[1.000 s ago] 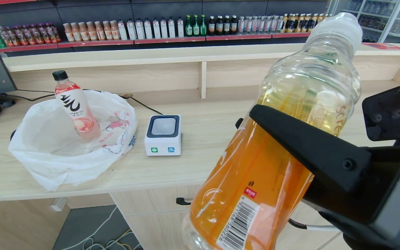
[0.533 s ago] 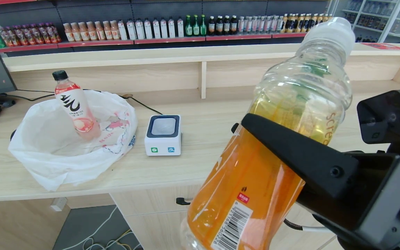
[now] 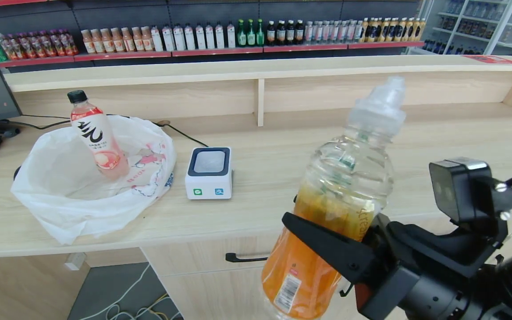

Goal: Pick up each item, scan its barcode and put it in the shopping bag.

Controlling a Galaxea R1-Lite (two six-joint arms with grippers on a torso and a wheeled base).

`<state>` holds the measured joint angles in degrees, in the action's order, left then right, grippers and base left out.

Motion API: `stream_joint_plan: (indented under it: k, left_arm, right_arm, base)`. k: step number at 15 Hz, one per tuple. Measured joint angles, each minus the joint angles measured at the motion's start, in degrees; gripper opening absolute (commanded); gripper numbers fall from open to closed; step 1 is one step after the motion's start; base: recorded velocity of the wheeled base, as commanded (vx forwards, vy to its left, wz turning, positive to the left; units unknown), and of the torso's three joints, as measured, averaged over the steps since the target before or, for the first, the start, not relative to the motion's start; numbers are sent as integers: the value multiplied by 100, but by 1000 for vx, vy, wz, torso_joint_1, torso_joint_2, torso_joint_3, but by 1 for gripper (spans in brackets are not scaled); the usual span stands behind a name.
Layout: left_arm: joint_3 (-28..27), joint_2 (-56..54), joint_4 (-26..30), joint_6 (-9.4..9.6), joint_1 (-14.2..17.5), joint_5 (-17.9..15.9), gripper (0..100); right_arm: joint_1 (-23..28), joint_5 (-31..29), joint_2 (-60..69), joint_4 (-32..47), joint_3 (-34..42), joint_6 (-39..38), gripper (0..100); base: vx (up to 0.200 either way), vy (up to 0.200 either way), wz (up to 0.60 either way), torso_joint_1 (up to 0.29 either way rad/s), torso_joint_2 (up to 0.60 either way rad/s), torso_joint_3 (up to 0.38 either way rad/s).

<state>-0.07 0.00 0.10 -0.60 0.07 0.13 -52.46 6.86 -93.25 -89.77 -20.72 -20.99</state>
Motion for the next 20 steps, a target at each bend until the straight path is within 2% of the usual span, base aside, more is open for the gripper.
stream_joint_plan:
  k: [2, 6, 12, 20]
  left_arm:
    - [0, 0, 0, 0, 0, 2, 100]
    - [0, 0, 0, 2, 0, 2, 100]
    - [0, 0, -2, 0, 0, 2, 100]
    - [0, 0, 0, 5, -2, 2, 100]
  right_arm:
    - [321, -514, -105, -4, 184, 805, 0]
    - [679, -1243, -193, -11, 168, 1846, 0]
    - [924, -1454, -215, -30, -535, 1963, 0]
    - [1075, -1421, -184, -17, -830, 2109, 0]
  base:
    - [0, 0, 0, 0, 0, 0]
    - [0, 0, 0, 0, 0, 0]
    - [0, 0, 0, 0, 0, 0]
    - [0, 0, 0, 0, 0, 0]
